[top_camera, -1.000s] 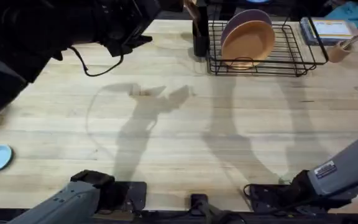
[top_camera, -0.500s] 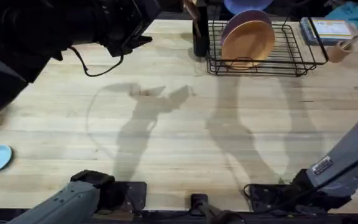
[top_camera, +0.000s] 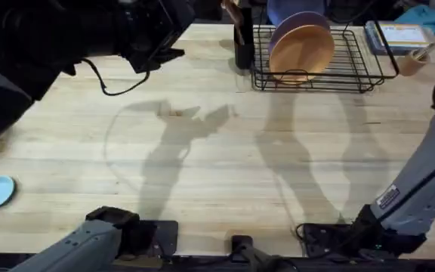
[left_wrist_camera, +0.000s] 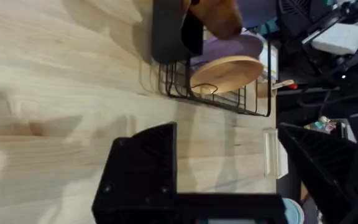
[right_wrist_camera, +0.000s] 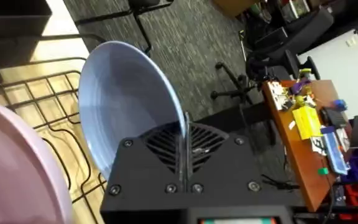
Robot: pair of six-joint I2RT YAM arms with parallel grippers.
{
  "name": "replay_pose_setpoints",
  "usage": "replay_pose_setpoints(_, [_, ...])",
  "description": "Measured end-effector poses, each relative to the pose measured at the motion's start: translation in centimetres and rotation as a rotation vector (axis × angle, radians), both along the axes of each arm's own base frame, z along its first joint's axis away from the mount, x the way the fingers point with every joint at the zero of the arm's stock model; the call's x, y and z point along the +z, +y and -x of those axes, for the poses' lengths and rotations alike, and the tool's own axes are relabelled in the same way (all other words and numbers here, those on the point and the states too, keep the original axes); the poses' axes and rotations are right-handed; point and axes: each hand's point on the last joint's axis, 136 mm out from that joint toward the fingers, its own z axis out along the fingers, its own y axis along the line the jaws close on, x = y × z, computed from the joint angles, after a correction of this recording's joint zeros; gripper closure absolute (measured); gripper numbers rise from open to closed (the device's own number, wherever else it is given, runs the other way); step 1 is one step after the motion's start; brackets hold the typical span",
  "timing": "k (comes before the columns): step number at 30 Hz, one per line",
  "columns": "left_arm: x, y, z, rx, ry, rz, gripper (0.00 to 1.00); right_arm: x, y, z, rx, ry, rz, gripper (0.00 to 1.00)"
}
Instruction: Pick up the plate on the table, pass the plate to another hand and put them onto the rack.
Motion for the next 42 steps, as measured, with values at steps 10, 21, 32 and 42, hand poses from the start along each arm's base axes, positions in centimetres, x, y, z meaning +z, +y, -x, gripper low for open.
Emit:
replay_pose_setpoints(10, [-0.1,0.0,0.1,0.0,0.005,-0.001,0.006,-1.4,-0.4,-0.2,-0.011,0.035,-0.015,0.971])
replay_pose_setpoints(21, [-0.1,0.0,0.1,0.0,0.005,-0.001,0.005,-5.1,-0.6,-0.8,-0.011,0.097,-0.024,0.971])
replay_pose_setpoints(32, [-0.1,0.0,0.1,0.0,0.007,-0.001,0.006,-5.3,-1.0,-0.5,-0.017,0.129,-0.031,0.934])
replay_pose_setpoints(42, [-0.1,0.0,0.1,0.0,0.007,-0.001,0.005,-5.7,-0.8,-0.2,-0.017,0.152,-0.038,0.009])
